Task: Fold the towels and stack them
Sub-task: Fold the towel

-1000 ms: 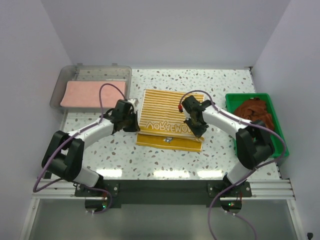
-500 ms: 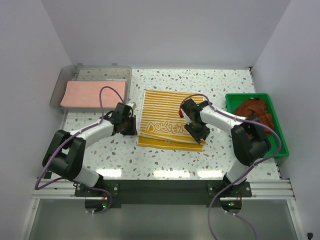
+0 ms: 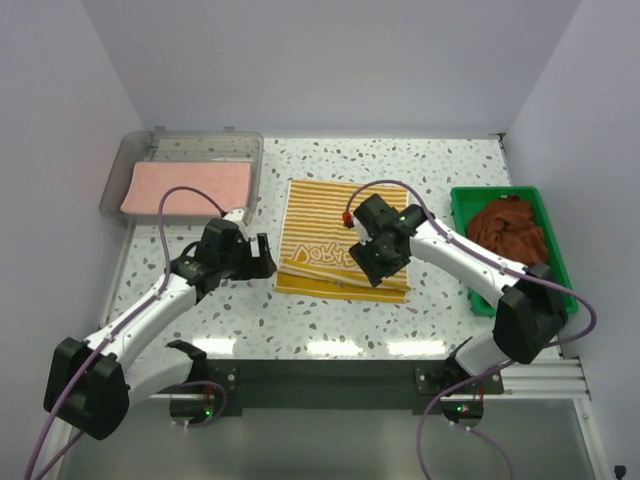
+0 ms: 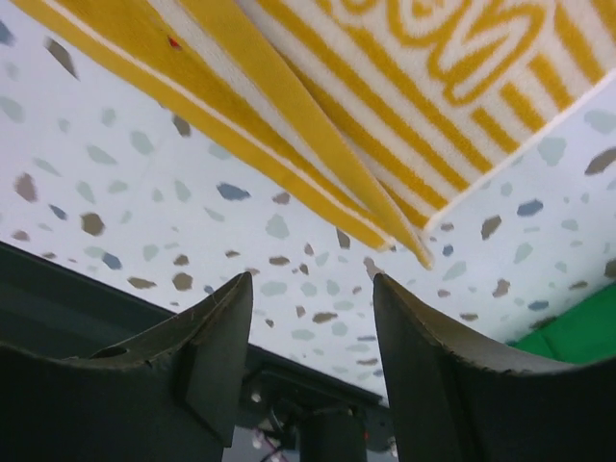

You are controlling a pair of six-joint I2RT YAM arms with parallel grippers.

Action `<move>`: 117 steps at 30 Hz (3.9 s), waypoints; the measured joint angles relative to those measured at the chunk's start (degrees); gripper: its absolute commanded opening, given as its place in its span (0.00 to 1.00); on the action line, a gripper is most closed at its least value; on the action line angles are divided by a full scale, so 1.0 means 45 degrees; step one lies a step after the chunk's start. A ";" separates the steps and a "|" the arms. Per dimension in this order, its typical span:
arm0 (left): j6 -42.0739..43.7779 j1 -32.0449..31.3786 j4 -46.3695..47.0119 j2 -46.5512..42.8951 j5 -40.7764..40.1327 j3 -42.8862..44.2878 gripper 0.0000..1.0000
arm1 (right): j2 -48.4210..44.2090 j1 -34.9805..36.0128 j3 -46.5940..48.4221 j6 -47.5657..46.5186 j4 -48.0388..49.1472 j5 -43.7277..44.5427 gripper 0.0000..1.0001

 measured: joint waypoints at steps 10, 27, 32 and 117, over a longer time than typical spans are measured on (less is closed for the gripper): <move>-0.0413 0.0000 -0.0049 -0.0831 -0.0233 -0.0398 1.00 | 0.0826 -0.0005 -0.0117 0.0398 0.4741 -0.2365 0.80; 0.0257 0.0000 -0.0602 -0.5168 -0.2069 -0.0690 1.00 | 0.3371 0.0593 -0.0267 0.0398 0.7645 -0.4537 0.77; 0.0379 0.0000 -0.0583 -0.5625 -0.2273 -0.1010 1.00 | 0.3371 0.1039 -0.0267 0.0481 0.7650 -0.4833 0.71; -0.3570 -0.3589 0.3458 0.1807 -0.1117 -0.2429 0.45 | -0.5605 -0.2662 -0.8961 0.8636 0.6470 -0.0583 0.29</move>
